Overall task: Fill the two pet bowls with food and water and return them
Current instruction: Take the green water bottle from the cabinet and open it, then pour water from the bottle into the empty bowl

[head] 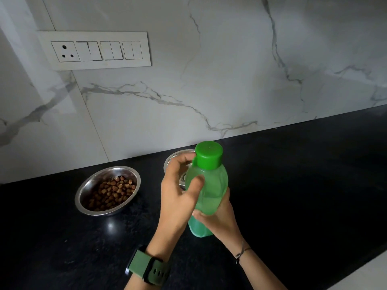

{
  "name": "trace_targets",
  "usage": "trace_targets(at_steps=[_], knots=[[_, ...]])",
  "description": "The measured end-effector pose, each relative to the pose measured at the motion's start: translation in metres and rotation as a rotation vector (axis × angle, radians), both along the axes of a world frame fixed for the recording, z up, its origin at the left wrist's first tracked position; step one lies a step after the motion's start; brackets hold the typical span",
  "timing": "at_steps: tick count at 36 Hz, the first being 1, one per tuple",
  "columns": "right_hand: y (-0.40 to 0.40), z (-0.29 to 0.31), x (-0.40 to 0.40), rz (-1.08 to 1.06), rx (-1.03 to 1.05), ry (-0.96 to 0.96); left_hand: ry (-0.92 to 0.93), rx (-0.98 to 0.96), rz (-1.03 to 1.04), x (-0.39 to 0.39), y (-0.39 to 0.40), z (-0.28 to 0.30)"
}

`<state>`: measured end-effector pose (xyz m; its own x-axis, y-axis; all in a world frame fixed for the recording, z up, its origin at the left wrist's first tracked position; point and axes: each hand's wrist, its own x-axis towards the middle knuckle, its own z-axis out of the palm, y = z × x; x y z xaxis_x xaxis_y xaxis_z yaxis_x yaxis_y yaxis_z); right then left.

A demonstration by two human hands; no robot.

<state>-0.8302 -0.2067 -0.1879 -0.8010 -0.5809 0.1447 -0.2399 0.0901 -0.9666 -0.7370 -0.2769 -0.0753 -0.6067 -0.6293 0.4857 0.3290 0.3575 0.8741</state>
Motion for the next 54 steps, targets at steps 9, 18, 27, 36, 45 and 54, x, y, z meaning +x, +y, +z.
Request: trace_targets(at_steps=[9,18,27,36,45,54], knots=[[0.004,0.006,0.003,0.018,-0.009,0.017,-0.057,0.08,-0.184,-0.011,-0.014,0.011],[0.006,0.008,0.006,0.019,-0.008,0.053,-0.387,-0.116,-0.023,-0.026,-0.009,0.029],[0.002,0.009,0.006,-0.008,0.062,0.012,-0.319,-0.085,0.367,-0.044,0.019,0.031],[0.003,0.016,0.01,-0.004,0.05,0.034,-0.244,-0.126,0.453,-0.045,0.013,0.045],[0.008,0.025,0.003,0.009,0.004,0.004,-0.036,0.426,0.311,-0.03,-0.023,0.037],[-0.001,0.042,-0.015,-0.021,0.11,0.148,-0.16,0.824,0.219,0.01,-0.045,-0.034]])
